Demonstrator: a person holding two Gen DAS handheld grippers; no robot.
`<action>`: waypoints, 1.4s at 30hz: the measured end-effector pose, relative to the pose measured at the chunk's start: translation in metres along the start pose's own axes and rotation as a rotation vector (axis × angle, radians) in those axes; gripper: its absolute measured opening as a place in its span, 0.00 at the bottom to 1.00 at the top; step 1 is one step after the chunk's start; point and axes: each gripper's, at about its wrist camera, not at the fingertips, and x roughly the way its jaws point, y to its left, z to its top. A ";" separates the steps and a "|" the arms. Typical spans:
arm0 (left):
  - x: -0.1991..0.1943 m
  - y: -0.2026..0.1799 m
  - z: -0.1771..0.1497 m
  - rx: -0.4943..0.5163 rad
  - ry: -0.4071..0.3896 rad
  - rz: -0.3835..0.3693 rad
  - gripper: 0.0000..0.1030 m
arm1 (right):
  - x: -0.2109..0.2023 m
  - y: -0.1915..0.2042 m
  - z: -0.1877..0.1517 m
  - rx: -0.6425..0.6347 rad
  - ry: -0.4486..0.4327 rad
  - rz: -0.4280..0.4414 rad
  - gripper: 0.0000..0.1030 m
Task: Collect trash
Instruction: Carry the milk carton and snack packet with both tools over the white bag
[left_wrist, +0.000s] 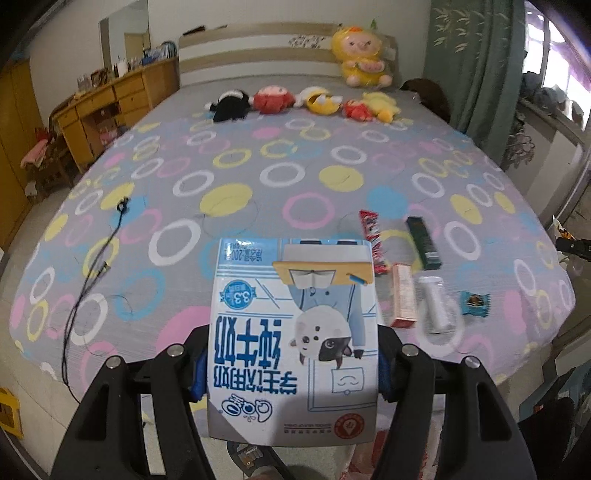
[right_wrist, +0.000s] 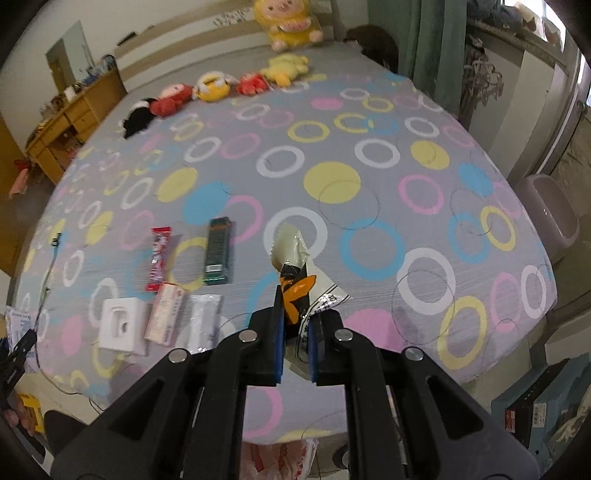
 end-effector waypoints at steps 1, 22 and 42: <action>-0.006 -0.003 0.000 0.004 -0.007 0.000 0.61 | -0.010 0.000 -0.003 -0.002 -0.014 0.012 0.10; -0.109 -0.081 -0.061 0.120 -0.094 -0.102 0.61 | -0.174 0.011 -0.119 -0.140 -0.206 0.170 0.10; -0.048 -0.129 -0.181 0.236 0.163 -0.212 0.61 | -0.085 0.054 -0.242 -0.212 0.036 0.238 0.10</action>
